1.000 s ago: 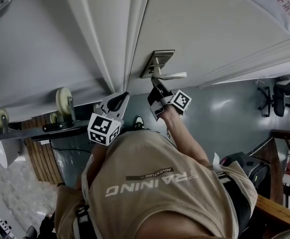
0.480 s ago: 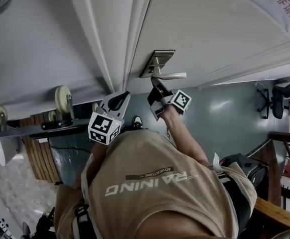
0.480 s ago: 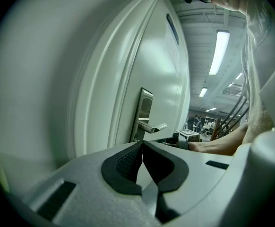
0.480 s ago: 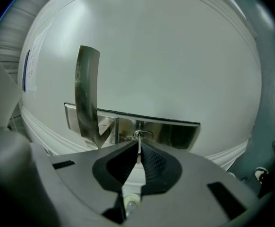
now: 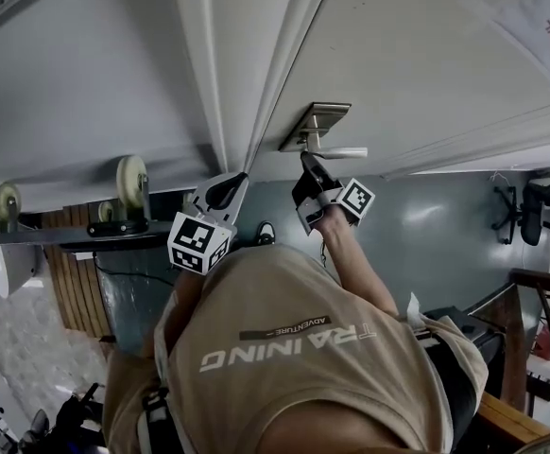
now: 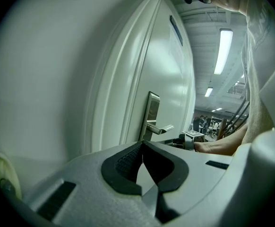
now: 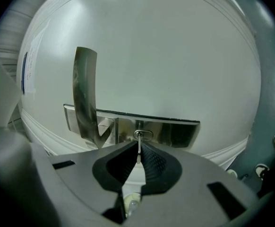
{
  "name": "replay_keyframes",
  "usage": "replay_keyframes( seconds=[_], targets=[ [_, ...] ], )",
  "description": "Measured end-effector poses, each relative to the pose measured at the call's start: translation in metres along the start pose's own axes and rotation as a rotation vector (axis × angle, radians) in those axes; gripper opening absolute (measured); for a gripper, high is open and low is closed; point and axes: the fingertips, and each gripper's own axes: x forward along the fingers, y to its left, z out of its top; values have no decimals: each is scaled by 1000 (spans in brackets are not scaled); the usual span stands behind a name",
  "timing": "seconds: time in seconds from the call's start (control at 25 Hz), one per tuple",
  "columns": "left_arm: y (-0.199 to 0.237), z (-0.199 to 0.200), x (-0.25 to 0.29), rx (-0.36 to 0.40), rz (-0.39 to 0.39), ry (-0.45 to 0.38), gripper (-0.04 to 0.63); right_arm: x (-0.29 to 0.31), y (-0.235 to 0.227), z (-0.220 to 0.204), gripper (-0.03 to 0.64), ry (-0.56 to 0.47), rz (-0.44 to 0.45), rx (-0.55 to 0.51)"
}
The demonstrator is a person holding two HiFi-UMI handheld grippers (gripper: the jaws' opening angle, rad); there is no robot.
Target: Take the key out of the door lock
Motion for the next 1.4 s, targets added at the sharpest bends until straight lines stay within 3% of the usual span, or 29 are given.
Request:
replay_keyframes(
  seconds=[0.24,0.48,0.92,1.4],
  targets=[
    [-2,-2,7,-8,-24,4,9,1,-1,-1,28,-61,-3,2],
    [-14,7,19,14,-72,-8,9,-13,3,-8,28,-29,11,0],
    [-18,-2,16,-10,-87,-3,9,-46,7,-17,28,12,12,-46],
    [-31,0,6,12,-220,-13,9,-67,23,-44,28,-32,-10,-120]
  ],
)
